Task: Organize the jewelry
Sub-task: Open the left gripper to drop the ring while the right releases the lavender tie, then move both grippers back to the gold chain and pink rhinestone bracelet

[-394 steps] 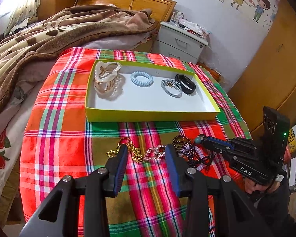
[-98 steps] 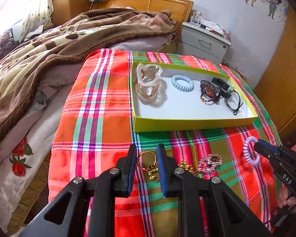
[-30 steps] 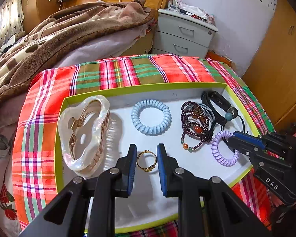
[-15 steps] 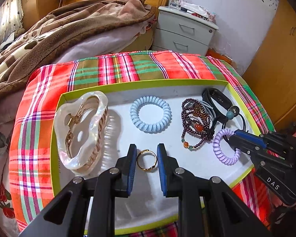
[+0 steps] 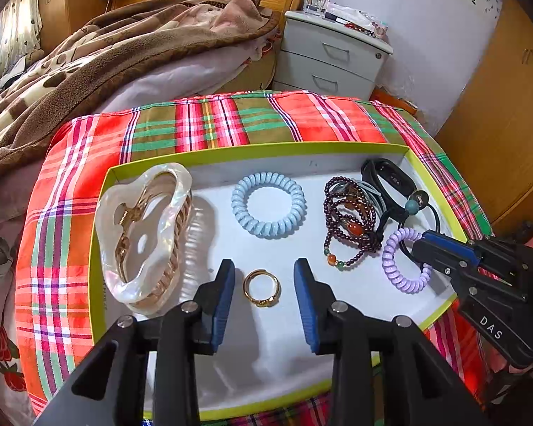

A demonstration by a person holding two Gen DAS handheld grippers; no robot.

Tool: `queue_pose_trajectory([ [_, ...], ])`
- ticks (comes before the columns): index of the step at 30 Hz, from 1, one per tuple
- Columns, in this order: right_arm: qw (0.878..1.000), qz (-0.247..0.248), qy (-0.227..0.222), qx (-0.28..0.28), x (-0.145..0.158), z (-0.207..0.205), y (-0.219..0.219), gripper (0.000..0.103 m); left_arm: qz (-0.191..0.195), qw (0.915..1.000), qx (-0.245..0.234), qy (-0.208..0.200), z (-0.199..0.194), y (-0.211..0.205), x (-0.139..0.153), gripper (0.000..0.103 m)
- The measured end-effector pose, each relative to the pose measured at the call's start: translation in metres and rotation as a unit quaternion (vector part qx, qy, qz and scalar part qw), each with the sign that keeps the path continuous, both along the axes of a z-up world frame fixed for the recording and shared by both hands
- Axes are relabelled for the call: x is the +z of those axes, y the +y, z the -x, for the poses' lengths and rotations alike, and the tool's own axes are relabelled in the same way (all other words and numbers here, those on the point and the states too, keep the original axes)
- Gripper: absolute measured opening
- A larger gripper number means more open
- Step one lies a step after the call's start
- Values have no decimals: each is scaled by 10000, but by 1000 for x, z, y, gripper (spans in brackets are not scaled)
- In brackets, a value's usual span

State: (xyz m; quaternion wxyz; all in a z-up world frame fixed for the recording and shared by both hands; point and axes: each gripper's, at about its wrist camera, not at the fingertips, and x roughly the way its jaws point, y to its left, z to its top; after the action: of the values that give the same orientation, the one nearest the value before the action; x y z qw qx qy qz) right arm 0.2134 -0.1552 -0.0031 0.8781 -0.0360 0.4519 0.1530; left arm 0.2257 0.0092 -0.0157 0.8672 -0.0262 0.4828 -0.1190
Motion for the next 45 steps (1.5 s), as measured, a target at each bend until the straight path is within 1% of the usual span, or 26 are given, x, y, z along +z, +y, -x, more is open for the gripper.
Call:
queue_pose_trajectory([
  [2,10000,-19,-25,-12,2,1,0,13,9,10000,-21,-21,1,0,1,38],
  [5,10000,-63,-70,-14,5,4,-1,14,80,9999,-86,-38,4,-2,4,42],
  [8,9998,-150,-145,-50,10,8,-2,15,71,9999,-90,-121,10,-2,10,43],
  [9,9997,-178,-166,-58,11,10,-2,16,58,9998,-91,-161,13,-2,12,43],
  [12,9992,-289,-259,-85,17,18,-3,27,21,9995,-73,-294,24,-2,22,44],
  [15,9986,-380,-358,-96,23,26,-2,27,58,9991,-56,-425,36,-1,32,46],
  [21,9972,-541,-510,-66,33,45,1,27,34,9977,14,-684,63,4,48,47],
  [24,9963,-638,-569,-31,36,55,3,27,-134,9965,84,-823,77,5,51,47],
  [26,9960,-677,-581,6,37,62,6,27,-121,9965,133,-816,84,9,52,47],
  [31,9937,-885,-642,259,36,79,16,27,-52,9962,264,-832,102,20,50,47],
  [34,9906,-1134,-467,600,28,87,24,27,80,9960,362,-816,116,32,46,48],
  [36,9897,-1142,-417,759,23,92,31,27,158,9957,480,-771,124,43,42,48],
  [39,9890,-1152,-347,864,18,97,38,28,115,9948,669,-761,132,56,39,48],
  [43,9850,-1332,-244,1068,14,102,44,29,160,9941,791,-718,140,66,33,48],
  [44,9844,-1347,-230,1109,14,102,44,31,180,9941,811,-703,142,68,31,48],
  [45,9835,-1353,-213,1179,13,103,47,42,206,9940,827,-682,143,70,29,48],
])
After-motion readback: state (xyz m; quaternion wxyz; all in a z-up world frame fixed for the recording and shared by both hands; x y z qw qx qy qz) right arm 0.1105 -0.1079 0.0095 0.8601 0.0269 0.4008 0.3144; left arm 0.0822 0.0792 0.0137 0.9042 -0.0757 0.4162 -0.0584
